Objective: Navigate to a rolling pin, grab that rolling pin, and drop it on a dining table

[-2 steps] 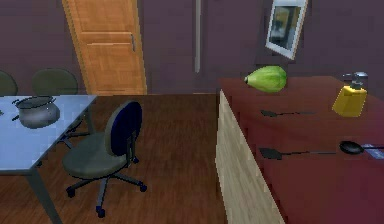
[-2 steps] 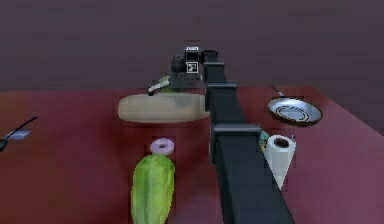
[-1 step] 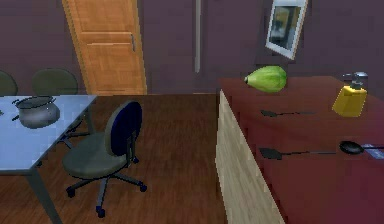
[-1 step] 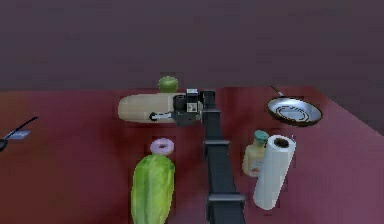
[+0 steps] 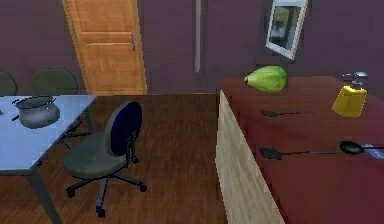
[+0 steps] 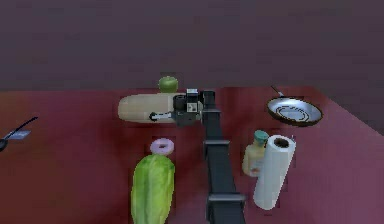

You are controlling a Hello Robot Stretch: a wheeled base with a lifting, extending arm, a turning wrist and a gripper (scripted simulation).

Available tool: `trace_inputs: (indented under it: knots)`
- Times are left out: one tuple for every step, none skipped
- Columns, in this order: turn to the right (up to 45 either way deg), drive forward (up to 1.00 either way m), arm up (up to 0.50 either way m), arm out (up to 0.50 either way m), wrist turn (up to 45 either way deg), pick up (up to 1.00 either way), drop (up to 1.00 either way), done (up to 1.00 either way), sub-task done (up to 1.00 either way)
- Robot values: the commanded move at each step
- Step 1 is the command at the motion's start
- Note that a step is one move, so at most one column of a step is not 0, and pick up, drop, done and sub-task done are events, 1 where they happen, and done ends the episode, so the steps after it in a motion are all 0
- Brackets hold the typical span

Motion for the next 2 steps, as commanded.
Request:
trace_inputs:
  knots:
    - [0.0, 0.0, 0.1, 0.0, 0.0, 0.0, 0.0, 0.0, 0.0]
    - [0.0, 0.0, 0.02, 0.0, 0.0, 0.0, 0.0, 0.0, 0.0]
